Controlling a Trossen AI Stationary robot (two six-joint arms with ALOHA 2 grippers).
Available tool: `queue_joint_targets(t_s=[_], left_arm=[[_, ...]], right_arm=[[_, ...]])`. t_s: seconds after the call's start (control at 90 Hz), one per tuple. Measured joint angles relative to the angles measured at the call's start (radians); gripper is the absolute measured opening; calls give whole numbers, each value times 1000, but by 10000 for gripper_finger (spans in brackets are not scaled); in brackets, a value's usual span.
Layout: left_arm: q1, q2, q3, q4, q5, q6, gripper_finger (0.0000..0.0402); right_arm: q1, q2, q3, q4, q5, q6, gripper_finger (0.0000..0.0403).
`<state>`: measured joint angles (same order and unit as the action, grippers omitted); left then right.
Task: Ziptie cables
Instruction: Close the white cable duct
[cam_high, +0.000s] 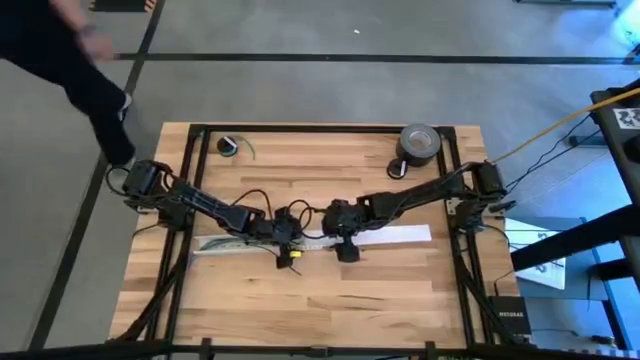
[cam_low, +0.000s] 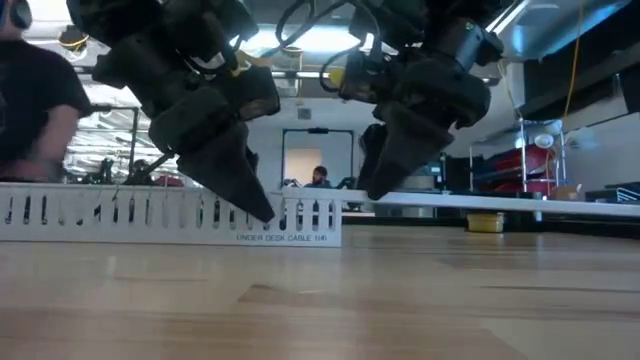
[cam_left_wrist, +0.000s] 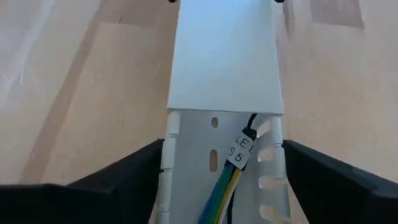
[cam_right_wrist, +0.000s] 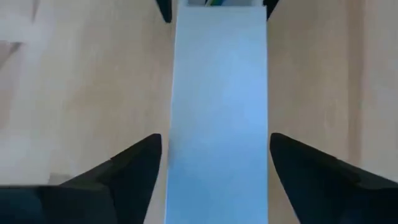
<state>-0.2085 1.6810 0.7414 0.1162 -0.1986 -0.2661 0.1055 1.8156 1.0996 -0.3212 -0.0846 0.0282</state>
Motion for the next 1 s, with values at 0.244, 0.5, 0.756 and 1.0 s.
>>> queue_joint_targets(t_s=[0.244, 0.5, 0.756, 1.0], left_arm=[[0, 0, 0, 0, 0, 1, 263], [0, 0, 0, 1, 0, 0, 224], [6, 0, 1, 1, 0, -1, 222], [6, 0, 1, 0, 1, 0, 222]], right_arm=[[0, 0, 0, 0, 13, 0, 271], [0, 1, 0, 1, 15, 0, 271], [0, 25, 0, 8, 11, 1, 256], [0, 37, 1, 12, -9, 4, 212]])
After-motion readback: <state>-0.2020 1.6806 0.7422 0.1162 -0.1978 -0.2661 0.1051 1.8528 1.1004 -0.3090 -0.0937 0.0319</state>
